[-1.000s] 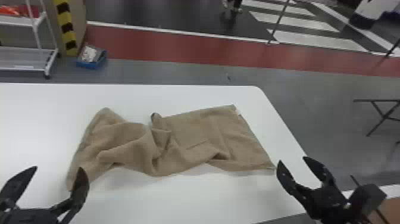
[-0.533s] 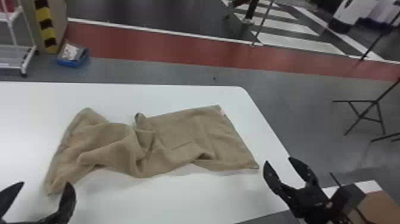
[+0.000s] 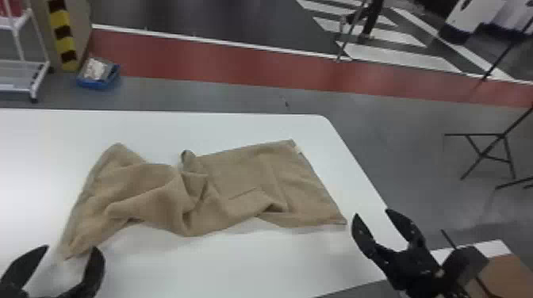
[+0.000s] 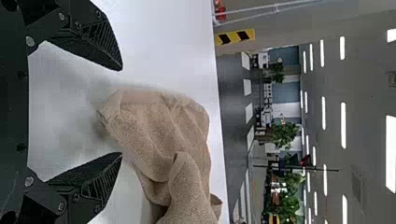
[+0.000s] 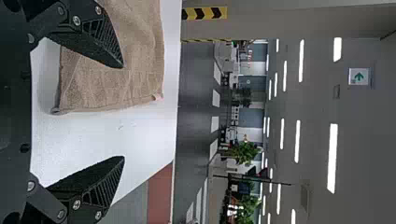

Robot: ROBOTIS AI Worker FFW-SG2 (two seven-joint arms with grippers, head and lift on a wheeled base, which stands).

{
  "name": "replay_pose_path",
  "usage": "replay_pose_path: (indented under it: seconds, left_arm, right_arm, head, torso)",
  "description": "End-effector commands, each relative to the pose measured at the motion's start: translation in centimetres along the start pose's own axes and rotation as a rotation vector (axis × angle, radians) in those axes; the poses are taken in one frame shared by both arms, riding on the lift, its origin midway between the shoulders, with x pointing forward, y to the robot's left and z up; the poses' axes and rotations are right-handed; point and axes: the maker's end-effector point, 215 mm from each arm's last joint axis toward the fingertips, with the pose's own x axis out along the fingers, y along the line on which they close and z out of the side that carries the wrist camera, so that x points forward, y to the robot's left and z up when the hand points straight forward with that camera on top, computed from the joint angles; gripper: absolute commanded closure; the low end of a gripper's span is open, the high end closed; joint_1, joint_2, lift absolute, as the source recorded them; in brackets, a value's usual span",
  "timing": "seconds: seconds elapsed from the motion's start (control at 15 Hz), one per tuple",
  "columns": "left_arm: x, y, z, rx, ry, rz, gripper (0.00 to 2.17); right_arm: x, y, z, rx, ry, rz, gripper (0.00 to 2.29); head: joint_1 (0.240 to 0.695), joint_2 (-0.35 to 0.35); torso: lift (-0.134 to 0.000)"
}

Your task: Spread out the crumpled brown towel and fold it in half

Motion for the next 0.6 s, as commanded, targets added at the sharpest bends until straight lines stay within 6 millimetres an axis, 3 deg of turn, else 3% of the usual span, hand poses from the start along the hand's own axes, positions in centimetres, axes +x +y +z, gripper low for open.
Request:
replay_pose_path:
  seconds: [0.0, 0.13, 0.2, 0.27, 0.53]
  left_arm:
    - [0.03, -0.12, 0.08, 0.0, -0.001, -0.002, 0.36]
    - [0.04, -0.12, 0.41, 0.0, -0.007, -0.002, 0.37]
    - [-0.01, -0.11, 0.41, 0.003, -0.007, -0.003, 0.56]
    - [-0.05, -0.1, 0.5, 0.002, -0.008, -0.002, 0.6]
    - [-0.18, 0.1, 0.49, 0.016, 0.005, -0.001, 0.6]
  right_arm:
    - [0.08, -0.01, 0.1, 0.0, -0.003, 0.0, 0.21]
    - [0.16, 0.06, 0.15, 0.0, -0.004, 0.001, 0.21]
    - [0.19, -0.03, 0.15, 0.001, -0.003, 0.0, 0.21]
    - [0.22, -0.03, 0.25, -0.001, -0.004, 0.001, 0.21]
    - [0.22, 0.02, 0.73, -0.005, -0.014, 0.001, 0.21]
  head:
    - [0.695, -0.337]
    - [0.695, -0.34]
    - [0.695, -0.34]
    - [0.695, -0.339]
    - [0.695, -0.338]
  torso:
    - [-0.125]
    - [-0.125]
    - [-0.125]
    - [-0.125]
    - [-0.125]
